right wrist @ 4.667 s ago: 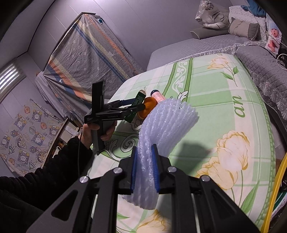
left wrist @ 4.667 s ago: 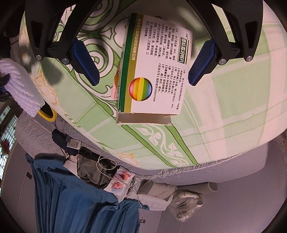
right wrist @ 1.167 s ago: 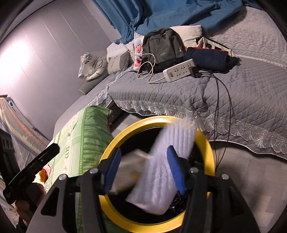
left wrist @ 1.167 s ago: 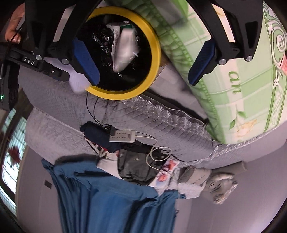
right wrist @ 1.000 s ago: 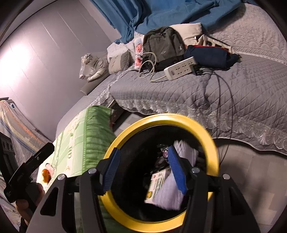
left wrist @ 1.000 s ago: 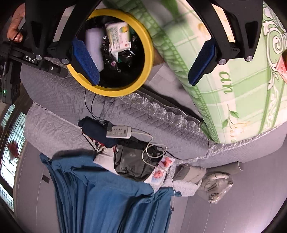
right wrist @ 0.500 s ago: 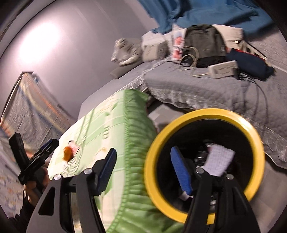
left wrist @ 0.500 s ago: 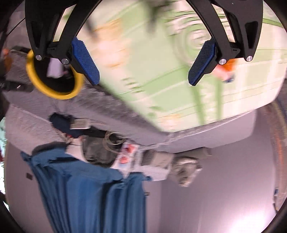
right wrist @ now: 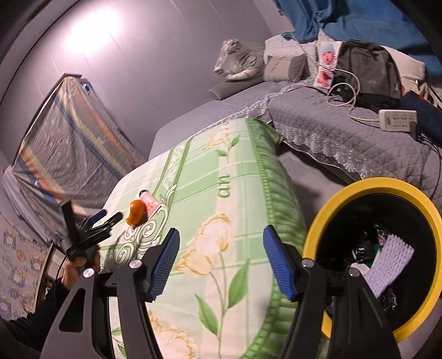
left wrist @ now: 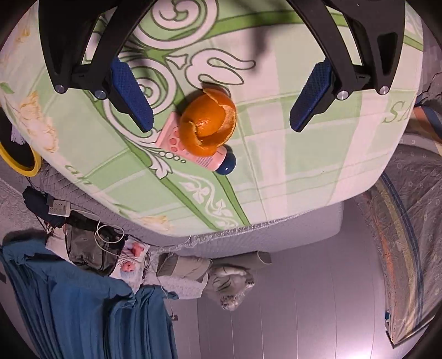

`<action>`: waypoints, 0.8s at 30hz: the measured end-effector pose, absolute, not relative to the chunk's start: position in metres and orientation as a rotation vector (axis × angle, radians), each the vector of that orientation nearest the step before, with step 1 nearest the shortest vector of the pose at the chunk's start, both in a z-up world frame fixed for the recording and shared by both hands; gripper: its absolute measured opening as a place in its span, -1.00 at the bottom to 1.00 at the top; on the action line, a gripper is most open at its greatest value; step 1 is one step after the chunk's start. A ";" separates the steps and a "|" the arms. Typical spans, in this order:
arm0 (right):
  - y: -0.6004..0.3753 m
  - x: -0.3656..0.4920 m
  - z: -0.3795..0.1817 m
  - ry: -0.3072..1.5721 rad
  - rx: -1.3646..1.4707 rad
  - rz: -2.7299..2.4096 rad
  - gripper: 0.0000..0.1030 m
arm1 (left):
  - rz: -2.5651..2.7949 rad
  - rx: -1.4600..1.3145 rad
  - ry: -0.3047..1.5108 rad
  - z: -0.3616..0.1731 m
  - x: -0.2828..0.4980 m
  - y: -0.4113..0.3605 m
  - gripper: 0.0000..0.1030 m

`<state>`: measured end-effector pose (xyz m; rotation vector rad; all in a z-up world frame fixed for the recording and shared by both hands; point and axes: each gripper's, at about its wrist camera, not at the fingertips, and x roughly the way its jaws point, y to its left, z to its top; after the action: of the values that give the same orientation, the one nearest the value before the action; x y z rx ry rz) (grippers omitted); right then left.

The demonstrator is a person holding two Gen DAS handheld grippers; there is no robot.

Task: Collect trash
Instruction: 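Move both open tools back over the orange peel and pink tube on the bed, then grasp the orange peel with the left tool while the right tool grasps the pink tube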

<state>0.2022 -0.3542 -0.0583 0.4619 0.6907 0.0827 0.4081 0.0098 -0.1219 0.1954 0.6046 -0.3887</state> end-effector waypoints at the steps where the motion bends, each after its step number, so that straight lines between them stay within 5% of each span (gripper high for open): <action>1: -0.351 0.203 -0.057 0.693 0.455 0.088 0.16 | -0.391 0.193 0.620 -0.126 0.413 0.010 0.84; 10: -0.345 0.209 -0.059 0.710 0.449 0.105 0.16 | -0.432 0.167 0.713 -0.141 0.443 0.002 0.82; 18: -0.345 0.211 -0.062 0.716 0.459 0.117 0.16 | -0.453 0.166 0.792 -0.153 0.455 -0.005 0.05; 24: -0.342 0.208 -0.060 0.713 0.456 0.146 0.16 | -0.453 0.173 0.762 -0.143 0.449 -0.002 -0.27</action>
<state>0.2081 -0.3419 -0.0601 0.4562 0.7125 0.1457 0.4493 -0.0019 -0.1431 0.1730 0.7622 -0.4528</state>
